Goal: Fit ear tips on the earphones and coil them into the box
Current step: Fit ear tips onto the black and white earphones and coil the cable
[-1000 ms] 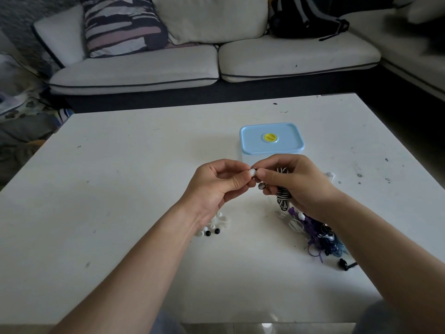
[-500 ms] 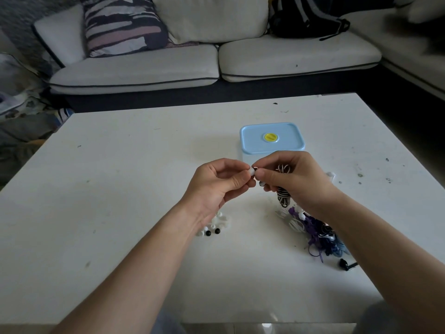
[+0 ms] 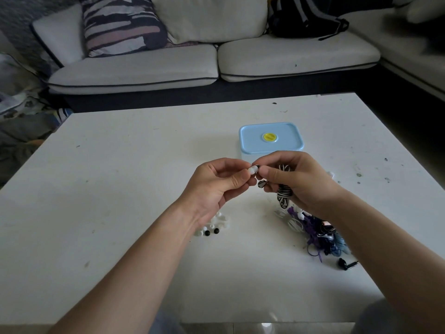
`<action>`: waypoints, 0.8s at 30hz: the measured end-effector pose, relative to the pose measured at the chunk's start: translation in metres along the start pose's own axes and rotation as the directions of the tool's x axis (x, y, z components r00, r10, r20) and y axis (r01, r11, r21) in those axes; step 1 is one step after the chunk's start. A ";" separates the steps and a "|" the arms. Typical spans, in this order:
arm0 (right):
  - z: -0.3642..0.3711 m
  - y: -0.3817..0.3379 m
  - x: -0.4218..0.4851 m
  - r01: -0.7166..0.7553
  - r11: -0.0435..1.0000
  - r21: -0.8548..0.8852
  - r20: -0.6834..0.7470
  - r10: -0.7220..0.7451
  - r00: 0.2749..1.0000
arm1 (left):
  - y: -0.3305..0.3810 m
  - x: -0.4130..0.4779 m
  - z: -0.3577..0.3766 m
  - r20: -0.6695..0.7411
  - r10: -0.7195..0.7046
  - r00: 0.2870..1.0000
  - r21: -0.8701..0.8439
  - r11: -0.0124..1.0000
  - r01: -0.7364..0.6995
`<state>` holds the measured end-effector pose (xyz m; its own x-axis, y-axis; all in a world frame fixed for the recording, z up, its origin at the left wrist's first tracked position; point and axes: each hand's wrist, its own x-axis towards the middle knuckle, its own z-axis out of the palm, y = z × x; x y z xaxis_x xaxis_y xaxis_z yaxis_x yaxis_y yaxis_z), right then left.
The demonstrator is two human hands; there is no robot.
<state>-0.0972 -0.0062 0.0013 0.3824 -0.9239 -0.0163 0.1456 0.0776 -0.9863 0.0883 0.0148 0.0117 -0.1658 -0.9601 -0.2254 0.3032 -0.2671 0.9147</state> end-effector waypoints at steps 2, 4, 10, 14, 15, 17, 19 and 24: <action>0.001 -0.001 0.000 0.015 1.000 -0.017 -0.017 -0.016 1.000 | 0.000 0.000 0.001 -0.010 0.007 1.000 0.005 1.000 -0.007; 0.002 -0.002 -0.001 0.040 0.998 -0.057 -0.029 -0.042 0.999 | 0.000 -0.001 0.001 -0.016 0.012 1.000 0.012 1.000 -0.011; 0.002 -0.006 -0.003 0.106 0.951 -0.292 -0.029 -0.119 0.992 | -0.001 -0.001 0.001 -0.040 0.018 0.999 0.055 0.998 -0.016; 0.000 -0.007 -0.002 0.051 0.972 -0.228 -0.017 -0.056 0.998 | 0.000 -0.002 0.003 -0.036 0.089 0.995 0.158 0.984 -0.082; 0.001 -0.007 -0.002 0.024 0.979 -0.202 -0.019 -0.028 0.999 | 0.000 -0.001 0.003 -0.050 0.145 0.988 0.244 0.961 -0.129; 0.002 -0.006 -0.002 -0.035 0.988 -0.150 -0.032 0.031 0.999 | 0.000 0.000 0.002 -0.060 0.262 0.963 0.400 0.890 -0.217; 0.003 -0.007 -0.001 -0.083 0.991 -0.105 -0.040 0.079 0.996 | 0.000 0.001 0.002 -0.043 0.320 0.946 0.478 0.838 -0.262; 0.002 -0.015 -0.003 -0.150 0.988 0.039 0.045 0.148 0.988 | 0.002 -0.001 0.006 -0.054 0.201 0.978 0.293 0.940 -0.177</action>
<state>-0.0988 -0.0035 0.0161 0.4408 -0.8841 -0.1549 0.1222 0.2301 -0.9655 0.0833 0.0156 0.0159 -0.0500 -0.9973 -0.0543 0.0396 -0.0563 0.9976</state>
